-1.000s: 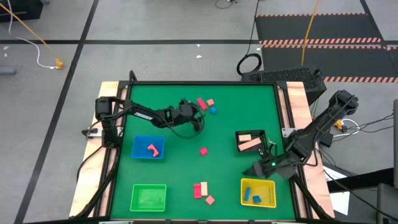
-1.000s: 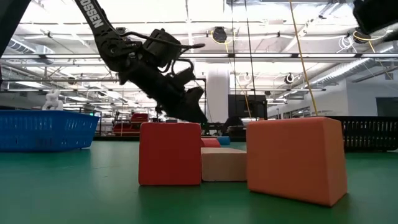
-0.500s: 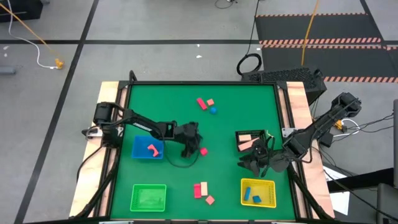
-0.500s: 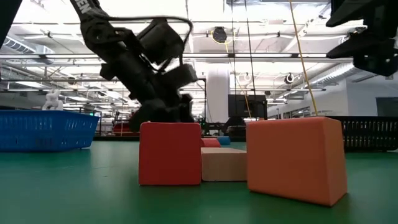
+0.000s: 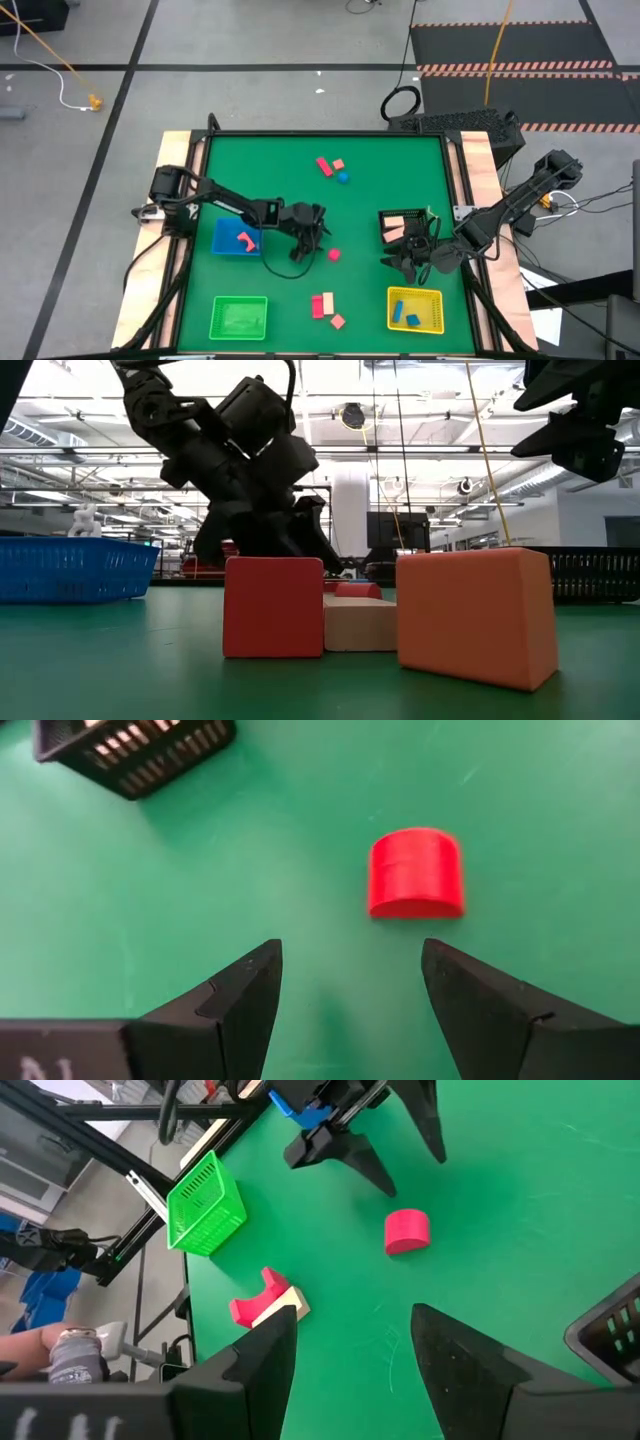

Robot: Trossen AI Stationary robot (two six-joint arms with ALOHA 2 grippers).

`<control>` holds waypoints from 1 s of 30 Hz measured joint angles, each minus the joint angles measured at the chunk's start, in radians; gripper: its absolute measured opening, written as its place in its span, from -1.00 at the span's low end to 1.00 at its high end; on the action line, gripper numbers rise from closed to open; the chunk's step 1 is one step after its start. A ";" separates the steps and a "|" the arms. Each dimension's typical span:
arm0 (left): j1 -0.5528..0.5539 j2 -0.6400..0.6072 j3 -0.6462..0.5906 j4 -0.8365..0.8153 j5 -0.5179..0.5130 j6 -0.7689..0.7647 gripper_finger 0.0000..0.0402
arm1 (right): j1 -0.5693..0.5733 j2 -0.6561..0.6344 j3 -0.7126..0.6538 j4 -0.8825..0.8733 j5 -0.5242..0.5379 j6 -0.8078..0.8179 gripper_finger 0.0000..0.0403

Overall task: Sort & place blocks by color
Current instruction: Put the middle red block into the green bin

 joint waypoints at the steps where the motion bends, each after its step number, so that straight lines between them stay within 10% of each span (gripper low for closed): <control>1: -0.005 0.000 0.000 0.006 0.005 -0.012 0.21 | 0.000 0.000 0.000 0.001 0.000 0.000 -0.07; 11: -0.074 0.000 0.000 0.208 -0.014 -0.377 0.21 | 0.000 0.000 0.000 0.002 -0.001 0.000 -0.07; 20: -0.198 0.000 0.000 0.226 -0.480 -0.821 0.21 | 0.000 0.000 0.000 0.003 -0.001 0.000 -0.07; 30: -0.289 0.001 0.000 0.164 -0.649 -1.046 0.21 | 0.000 0.000 0.000 0.003 -0.002 0.000 -0.07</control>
